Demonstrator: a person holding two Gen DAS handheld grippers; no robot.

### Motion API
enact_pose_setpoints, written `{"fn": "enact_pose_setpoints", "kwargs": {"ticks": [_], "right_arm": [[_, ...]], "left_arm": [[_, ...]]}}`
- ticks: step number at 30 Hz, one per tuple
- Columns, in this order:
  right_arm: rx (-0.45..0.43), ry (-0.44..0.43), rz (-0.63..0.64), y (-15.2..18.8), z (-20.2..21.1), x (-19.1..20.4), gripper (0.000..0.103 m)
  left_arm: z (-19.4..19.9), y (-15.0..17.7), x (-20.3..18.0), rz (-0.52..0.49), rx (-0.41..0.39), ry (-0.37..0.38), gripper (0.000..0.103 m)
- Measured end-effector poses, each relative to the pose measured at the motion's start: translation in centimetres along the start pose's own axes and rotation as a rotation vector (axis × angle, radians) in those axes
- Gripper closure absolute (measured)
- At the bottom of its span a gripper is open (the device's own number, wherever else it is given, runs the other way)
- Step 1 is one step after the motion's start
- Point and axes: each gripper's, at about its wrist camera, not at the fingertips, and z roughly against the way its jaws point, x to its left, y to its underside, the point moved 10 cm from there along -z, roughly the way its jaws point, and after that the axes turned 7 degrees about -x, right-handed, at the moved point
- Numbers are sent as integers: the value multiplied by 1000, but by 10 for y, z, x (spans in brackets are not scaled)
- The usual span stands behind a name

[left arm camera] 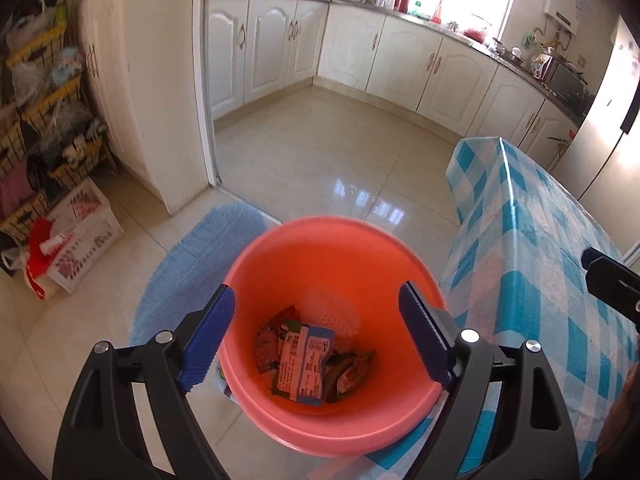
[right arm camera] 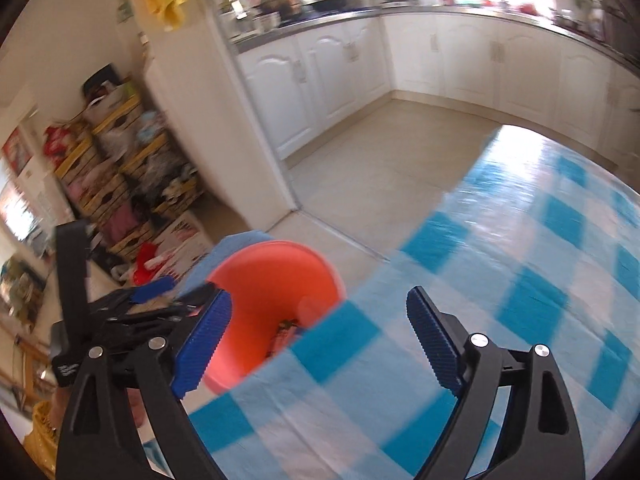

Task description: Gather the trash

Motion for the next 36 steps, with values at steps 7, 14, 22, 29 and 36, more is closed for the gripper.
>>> {"fn": "enact_pose_setpoints", "kwargs": {"ticks": [7, 14, 22, 29, 36], "right_arm": [[-63, 186, -28, 9, 51, -58, 15], [-153, 334, -91, 17, 122, -97, 14], [-339, 511, -130, 8, 226, -122, 13], [-525, 681, -153, 0, 328, -128, 9], [-659, 817, -169, 3, 407, -127, 6]], "left_arm": [[37, -25, -35, -69, -112, 29, 13], [85, -44, -94, -158, -216, 99, 7], [155, -60, -167, -202, -333, 253, 4], [226, -72, -220, -221, -435, 360, 4], [284, -73, -258, -269, -519, 422, 4]]}}
